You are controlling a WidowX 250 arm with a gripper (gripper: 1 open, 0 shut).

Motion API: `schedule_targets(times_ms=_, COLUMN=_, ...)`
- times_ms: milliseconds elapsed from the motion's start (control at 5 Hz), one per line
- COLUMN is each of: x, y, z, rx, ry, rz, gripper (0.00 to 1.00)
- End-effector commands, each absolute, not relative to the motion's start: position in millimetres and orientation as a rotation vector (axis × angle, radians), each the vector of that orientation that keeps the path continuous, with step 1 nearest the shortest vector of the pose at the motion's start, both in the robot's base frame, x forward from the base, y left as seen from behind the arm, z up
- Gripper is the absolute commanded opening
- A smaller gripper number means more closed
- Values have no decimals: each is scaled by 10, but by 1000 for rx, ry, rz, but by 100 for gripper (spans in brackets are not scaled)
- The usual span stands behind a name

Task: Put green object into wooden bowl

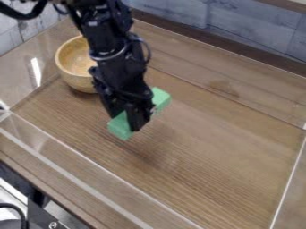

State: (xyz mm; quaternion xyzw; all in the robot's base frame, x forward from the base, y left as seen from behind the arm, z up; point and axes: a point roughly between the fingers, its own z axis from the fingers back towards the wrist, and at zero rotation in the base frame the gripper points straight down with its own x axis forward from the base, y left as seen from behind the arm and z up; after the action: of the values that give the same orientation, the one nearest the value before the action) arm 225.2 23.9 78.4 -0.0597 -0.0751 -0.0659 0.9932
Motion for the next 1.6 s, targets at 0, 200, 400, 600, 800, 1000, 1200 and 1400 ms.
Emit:
schedule_targets(times_ms=0, x=2364, y=393, z=832, rx=-92, ry=-215, rz=-44, gripper=0)
schedule_targets(times_ms=200, x=2360, y=523, z=727, rx=-84, ry=-215, rz=9, gripper=0)
schedule_targets(times_ms=400, x=2422, y=467, z=716, rx=-74, ry=-219, rz=69, gripper=0)
schedule_targets(times_ms=600, x=2483, y=432, z=695, rx=-64, ry=-222, rz=122, gripper=0)
schedule_targets(times_ms=800, x=2540, y=419, z=699, rx=-62, ry=-230, rz=178, gripper=0)
schedule_targets(times_ms=1000, x=2494, y=430, z=691, rx=-64, ry=-233, rz=179, gripper=0)
schedule_targets(times_ms=1200, x=2447, y=445, z=679, rx=-64, ry=-234, rz=175, gripper=0)
schedule_targets(times_ms=1400, x=2436, y=457, z=702, rx=-71, ry=-238, rz=138, gripper=0)
